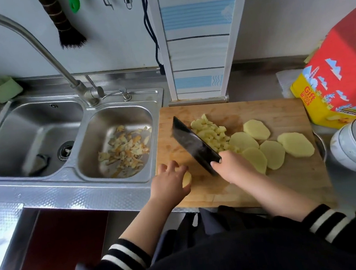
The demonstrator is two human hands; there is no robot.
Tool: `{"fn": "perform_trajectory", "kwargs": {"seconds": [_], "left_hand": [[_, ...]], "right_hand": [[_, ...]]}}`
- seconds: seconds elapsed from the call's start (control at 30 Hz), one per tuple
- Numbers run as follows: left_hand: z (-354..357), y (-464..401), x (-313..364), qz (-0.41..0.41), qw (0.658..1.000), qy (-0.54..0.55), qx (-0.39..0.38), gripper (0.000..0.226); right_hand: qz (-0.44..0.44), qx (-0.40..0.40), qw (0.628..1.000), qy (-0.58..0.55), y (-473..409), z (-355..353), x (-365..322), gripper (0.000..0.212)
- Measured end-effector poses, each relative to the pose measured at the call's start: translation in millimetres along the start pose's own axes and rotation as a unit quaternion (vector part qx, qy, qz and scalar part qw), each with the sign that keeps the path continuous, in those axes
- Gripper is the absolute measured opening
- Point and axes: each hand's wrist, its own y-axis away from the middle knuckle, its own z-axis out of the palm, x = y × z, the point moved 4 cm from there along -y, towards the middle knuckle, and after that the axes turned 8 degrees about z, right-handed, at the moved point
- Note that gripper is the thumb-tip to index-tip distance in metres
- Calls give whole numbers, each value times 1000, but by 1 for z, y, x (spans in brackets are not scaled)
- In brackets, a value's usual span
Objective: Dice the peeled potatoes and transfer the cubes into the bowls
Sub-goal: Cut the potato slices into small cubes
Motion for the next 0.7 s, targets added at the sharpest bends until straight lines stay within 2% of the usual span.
{"fn": "perform_trajectory", "kwargs": {"seconds": [0.1,0.2,0.33,0.4,0.5,0.57,0.7], "left_hand": [[1,-19,17,66,997,-36,-21,53],[2,-27,25,96,994,-48,-25,57],[7,-16,11,95,995,-9,-28,97],[12,-7,-5,61,997,37,-24,105],[19,-1,-21,30,997,65,28,97],[24,-3,-25,41,995,71,62,90],[27,-7,-28,84,991,60,82,80]], "right_hand": [[7,27,1000,-3,1,-9,10,25],[-15,47,997,54,7,-4,15,31],[-27,48,996,74,11,-1,19,32],[-30,44,995,80,13,-2,20,30],[-40,35,993,104,18,-1,18,28],[-44,37,991,118,21,2,18,28],[-40,48,988,142,22,4,17,32]]}}
